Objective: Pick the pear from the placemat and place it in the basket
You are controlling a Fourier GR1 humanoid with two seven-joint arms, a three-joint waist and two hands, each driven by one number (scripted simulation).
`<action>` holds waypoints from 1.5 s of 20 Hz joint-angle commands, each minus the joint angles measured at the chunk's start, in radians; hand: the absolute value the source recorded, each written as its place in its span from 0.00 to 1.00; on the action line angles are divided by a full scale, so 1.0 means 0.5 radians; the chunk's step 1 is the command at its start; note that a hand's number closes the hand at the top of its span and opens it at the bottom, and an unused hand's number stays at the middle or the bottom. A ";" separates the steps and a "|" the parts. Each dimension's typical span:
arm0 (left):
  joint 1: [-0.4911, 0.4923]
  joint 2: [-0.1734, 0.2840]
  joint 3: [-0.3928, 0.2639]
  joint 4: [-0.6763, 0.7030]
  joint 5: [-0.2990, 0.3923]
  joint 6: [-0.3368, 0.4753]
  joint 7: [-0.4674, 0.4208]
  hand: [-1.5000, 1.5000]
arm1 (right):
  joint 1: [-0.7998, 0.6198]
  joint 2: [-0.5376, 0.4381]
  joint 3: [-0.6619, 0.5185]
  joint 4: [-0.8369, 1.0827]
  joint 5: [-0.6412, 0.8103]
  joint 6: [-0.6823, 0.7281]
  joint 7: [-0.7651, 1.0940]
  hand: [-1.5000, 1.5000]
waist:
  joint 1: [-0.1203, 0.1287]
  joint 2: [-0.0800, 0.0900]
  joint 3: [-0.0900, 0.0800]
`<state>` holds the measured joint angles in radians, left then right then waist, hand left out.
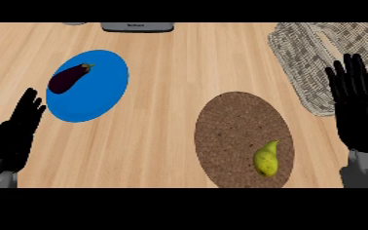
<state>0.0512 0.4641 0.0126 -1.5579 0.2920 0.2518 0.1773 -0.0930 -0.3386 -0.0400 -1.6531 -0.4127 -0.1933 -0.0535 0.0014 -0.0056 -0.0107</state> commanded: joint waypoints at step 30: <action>-0.475 -0.081 -0.323 0.284 -0.332 -0.152 0.065 0.50 | 0.935 -0.931 0.032 -0.647 0.515 0.741 0.542 0.00 | -0.039 0.008 0.012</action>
<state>-0.1803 0.4288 -0.1499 -1.4237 0.1251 0.1876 0.2238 0.3509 -0.6861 -0.0111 -1.8653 -0.0562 0.0206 0.0752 -0.0269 -0.0012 -0.0064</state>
